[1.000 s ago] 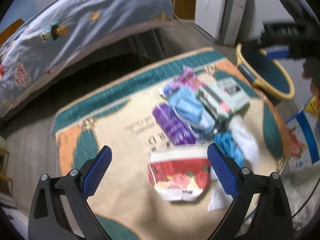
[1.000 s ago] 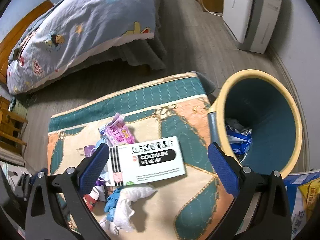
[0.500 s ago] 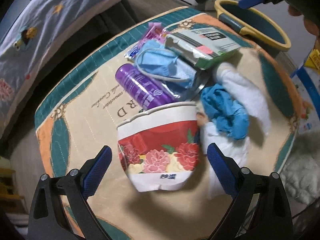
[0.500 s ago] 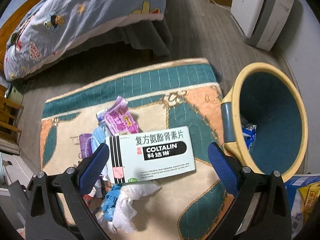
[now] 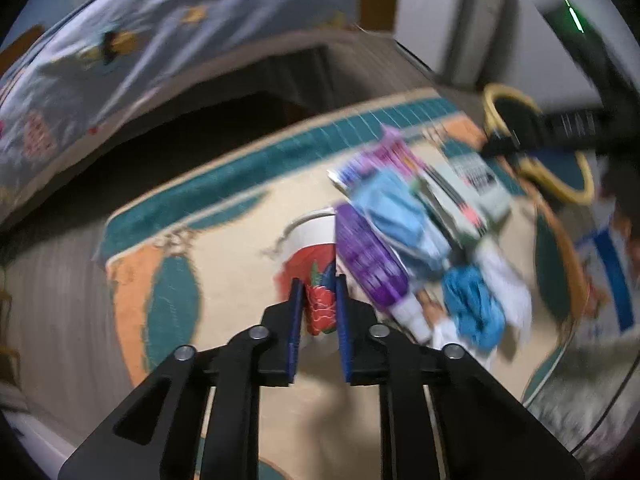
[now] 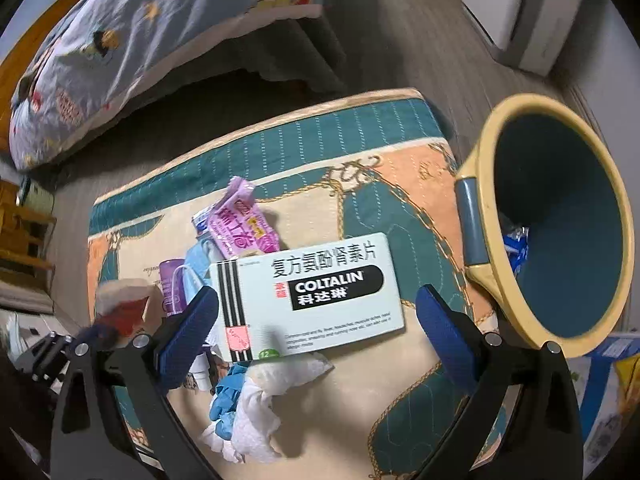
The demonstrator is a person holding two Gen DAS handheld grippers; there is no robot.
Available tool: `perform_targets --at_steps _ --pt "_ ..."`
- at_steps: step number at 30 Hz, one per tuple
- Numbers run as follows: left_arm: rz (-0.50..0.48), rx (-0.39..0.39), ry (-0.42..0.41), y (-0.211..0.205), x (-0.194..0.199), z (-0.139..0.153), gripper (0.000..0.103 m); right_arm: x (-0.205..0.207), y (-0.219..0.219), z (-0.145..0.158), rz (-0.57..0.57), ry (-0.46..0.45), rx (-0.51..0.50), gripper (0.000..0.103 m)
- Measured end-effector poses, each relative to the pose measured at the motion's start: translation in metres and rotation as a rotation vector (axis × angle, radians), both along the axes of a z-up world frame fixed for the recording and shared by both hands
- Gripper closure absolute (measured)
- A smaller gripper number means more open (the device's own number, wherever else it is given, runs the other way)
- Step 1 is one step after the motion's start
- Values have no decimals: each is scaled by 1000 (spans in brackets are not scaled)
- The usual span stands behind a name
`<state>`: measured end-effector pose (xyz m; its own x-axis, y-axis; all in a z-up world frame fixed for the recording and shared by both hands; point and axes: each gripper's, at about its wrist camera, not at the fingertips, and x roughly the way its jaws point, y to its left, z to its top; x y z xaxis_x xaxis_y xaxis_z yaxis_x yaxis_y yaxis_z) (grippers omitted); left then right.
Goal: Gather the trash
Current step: 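Grasp the red-and-white tube with the left tool while the right tool grasps the white COLTALIN box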
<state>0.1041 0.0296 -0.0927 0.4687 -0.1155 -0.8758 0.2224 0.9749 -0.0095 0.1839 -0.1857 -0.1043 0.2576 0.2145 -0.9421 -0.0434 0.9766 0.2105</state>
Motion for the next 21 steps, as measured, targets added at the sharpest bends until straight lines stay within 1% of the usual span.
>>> perform_targets --at_steps 1,3,6,9,10,12,15,19,20,21 --pt "20 -12 -5 6 0 3 93 0 -2 -1 -9 5 6 6" --pt "57 -35 -1 17 6 5 93 1 -5 -3 -23 15 18 6" --pt "101 -40 33 29 7 -2 93 1 -7 -8 -29 26 8 6" --pt "95 -46 48 29 5 -6 93 2 -10 -12 -44 40 19 6" --pt "81 -34 43 25 5 -5 94 2 -10 -13 -44 41 24 6" --pt "55 -13 21 18 2 -1 94 2 -5 -13 -25 37 27 6" --pt "39 -10 5 14 1 3 94 -1 13 -11 41 19 15 6" --pt "37 -9 5 14 2 3 94 -6 43 -13 132 13 5 6" --pt "38 -9 5 14 2 3 94 -7 49 -14 148 13 1 7" --pt "39 -9 5 15 2 4 94 -9 59 -16 179 11 -20 11"
